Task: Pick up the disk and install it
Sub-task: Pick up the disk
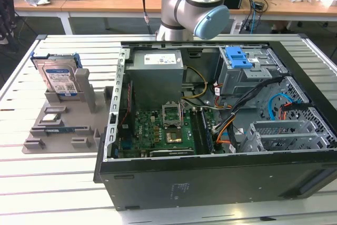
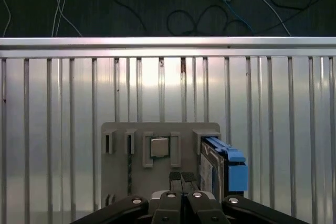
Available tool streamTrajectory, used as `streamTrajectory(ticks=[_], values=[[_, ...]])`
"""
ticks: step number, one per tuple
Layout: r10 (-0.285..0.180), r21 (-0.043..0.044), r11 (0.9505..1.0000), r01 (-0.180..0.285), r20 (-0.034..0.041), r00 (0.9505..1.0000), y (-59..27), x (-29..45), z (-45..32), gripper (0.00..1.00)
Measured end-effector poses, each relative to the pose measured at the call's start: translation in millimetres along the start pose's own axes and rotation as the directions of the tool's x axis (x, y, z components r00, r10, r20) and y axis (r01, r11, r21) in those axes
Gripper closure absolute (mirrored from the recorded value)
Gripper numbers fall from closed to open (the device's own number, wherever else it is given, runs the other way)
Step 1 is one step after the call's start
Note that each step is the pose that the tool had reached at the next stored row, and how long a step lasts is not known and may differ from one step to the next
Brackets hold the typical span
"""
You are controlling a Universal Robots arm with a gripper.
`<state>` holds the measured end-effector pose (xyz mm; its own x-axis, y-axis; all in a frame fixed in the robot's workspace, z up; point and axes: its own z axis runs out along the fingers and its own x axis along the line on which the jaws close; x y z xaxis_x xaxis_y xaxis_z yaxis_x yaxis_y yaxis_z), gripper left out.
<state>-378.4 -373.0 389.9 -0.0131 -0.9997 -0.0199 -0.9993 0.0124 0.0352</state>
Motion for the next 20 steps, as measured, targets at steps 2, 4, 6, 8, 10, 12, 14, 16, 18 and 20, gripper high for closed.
streamTrajectory(ticks=[2, 4, 6, 8, 10, 12, 14, 16, 18, 20], values=[[0.000, 0.0000, 1.0000, 0.000, 0.0001, 1.0000, 0.0, 0.0, 0.0, 0.89], [0.000, 0.0000, 1.0000, 0.000, 0.0000, 1.0000, 0.0, 0.0, 0.0, 0.83], [0.000, 0.0000, 1.0000, 0.000, 0.0000, 1.0000, 0.0, 0.0, 0.0, 0.71], [0.000, 0.0000, 1.0000, 0.000, 0.0000, 1.0000, 0.0, 0.0, 0.0, 0.58], [0.000, 0.0000, 1.0000, 0.000, 0.0000, 1.0000, 0.0, 0.0, 0.0, 0.53], [0.000, 0.0000, 1.0000, 0.000, 0.0000, 1.0000, 0.0, 0.0, 0.0, 0.53], [0.000, 0.0000, 1.0000, 0.000, 0.0000, 1.0000, 0.0, 0.0, 0.0, 0.46], [0.000, 0.0001, 1.0000, 0.000, 0.0002, 1.0000, 0.0, -0.2, 0.1, 0.46], [0.000, 0.0001, 1.0000, 0.000, 0.0001, 1.0000, 0.0, -2.1, 0.2, 0.46], [0.000, 0.0001, 1.0000, 0.000, 0.0001, 1.0000, 0.0, -4.4, 0.3, 0.46]])
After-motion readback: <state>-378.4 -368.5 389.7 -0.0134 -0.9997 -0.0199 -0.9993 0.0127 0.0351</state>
